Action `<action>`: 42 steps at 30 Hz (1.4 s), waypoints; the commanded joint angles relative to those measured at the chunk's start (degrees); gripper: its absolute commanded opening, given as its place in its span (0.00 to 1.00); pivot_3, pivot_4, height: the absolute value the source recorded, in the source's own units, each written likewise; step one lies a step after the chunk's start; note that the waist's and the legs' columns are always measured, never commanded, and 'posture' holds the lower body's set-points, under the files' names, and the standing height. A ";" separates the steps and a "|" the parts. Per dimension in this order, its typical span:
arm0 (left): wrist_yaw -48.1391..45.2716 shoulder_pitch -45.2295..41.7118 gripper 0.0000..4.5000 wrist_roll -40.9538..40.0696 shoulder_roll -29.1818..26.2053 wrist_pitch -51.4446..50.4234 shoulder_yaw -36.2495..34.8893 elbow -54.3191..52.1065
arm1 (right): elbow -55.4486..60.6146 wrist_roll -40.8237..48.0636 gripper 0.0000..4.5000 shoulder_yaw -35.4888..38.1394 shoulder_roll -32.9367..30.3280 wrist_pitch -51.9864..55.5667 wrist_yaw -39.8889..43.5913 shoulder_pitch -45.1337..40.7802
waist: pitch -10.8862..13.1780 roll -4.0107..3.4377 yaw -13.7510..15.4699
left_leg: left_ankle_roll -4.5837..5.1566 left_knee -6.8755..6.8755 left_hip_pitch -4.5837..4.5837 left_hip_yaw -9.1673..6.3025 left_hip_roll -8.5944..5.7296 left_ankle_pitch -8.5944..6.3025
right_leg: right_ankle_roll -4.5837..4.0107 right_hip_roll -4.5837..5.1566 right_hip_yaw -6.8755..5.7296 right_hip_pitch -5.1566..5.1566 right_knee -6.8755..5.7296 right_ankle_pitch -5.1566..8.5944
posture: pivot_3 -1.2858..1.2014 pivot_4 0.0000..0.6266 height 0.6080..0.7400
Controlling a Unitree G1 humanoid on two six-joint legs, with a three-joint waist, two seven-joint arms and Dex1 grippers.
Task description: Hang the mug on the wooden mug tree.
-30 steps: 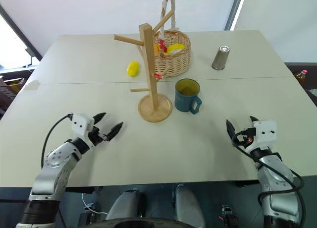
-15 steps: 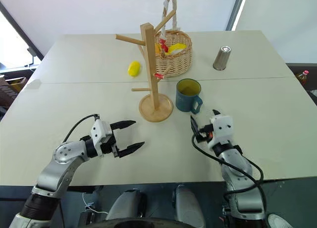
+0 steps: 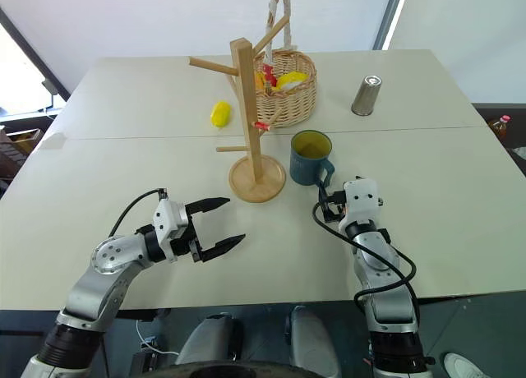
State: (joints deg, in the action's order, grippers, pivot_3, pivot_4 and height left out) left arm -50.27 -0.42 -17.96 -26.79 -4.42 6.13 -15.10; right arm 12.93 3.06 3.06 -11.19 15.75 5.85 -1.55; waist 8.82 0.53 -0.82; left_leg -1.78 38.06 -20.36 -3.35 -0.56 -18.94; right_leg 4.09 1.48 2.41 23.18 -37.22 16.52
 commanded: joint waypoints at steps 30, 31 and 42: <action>2.61 -5.06 1.00 0.08 -0.50 -3.57 -0.08 -5.40 | -7.85 4.08 0.01 2.91 2.96 -4.14 0.37 -8.64 | 0.00 0.00 -0.13 | 0.01 0.01 0.00 0.00 -0.01 0.00 | 0.01 -0.01 0.00 0.00 -0.02 -0.01 | 0.52 0.24 1.00; 2.68 -5.04 1.00 0.08 -0.52 -3.59 -0.13 -5.41 | -7.52 4.41 0.01 2.97 2.98 -4.33 0.71 -8.61 | 0.00 0.00 -0.13 | 0.01 0.01 0.00 0.00 -0.01 0.00 | 0.01 -0.01 0.00 0.00 -0.02 -0.01 | 0.52 0.24 1.00; 3.92 -5.98 1.00 0.17 -1.11 -2.54 -2.40 -3.82 | 7.61 -4.33 0.01 -3.18 -17.95 -13.41 17.73 -1.55 | 0.04 -0.03 -0.11 | 0.01 0.01 -0.01 0.01 -0.05 0.00 | 0.01 0.01 -0.01 -0.01 0.02 -0.01 | 0.52 0.24 1.00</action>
State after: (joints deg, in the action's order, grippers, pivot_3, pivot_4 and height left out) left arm -46.44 -5.45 -17.37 -27.43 -8.09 5.24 -18.05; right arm 15.14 -0.27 0.23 -26.81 5.50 20.22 -2.72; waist 8.85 0.50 -0.94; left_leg -1.77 38.07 -20.36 -3.35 -0.60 -18.94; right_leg 4.11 1.47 2.40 23.16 -37.21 16.52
